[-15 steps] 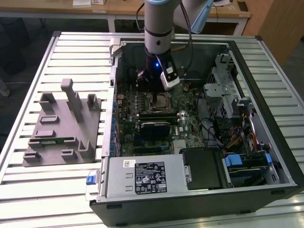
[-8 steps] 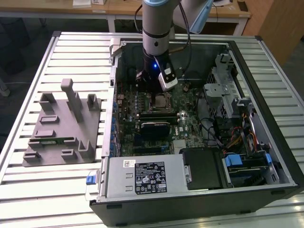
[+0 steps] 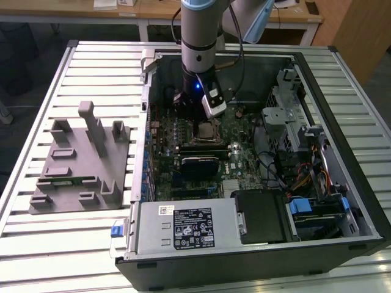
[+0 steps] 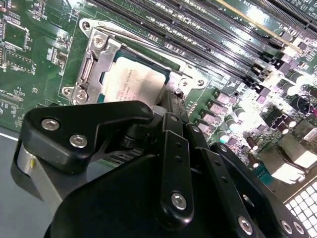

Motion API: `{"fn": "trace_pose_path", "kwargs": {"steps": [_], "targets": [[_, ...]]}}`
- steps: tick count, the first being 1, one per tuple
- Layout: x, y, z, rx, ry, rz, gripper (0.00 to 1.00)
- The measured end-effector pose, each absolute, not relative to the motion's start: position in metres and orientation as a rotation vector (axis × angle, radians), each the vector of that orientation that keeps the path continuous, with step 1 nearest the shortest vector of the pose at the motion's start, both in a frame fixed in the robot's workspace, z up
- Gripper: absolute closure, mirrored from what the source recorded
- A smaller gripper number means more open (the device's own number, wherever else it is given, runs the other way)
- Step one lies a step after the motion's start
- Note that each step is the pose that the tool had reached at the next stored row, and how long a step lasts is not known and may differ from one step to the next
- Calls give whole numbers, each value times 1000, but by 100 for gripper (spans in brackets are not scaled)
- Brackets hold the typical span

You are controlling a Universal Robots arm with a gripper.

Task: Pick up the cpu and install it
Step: 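Close the cpu cover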

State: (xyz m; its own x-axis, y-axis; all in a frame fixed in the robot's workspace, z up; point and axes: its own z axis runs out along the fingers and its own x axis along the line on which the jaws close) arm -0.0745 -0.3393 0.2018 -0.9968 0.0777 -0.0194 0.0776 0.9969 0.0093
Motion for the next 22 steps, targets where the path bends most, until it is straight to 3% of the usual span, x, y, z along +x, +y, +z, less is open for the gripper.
{"fn": "trace_pose_path", "kwargs": {"steps": [22], "targets": [[-66, -339, 201, 121, 3120, 13, 89]]}}
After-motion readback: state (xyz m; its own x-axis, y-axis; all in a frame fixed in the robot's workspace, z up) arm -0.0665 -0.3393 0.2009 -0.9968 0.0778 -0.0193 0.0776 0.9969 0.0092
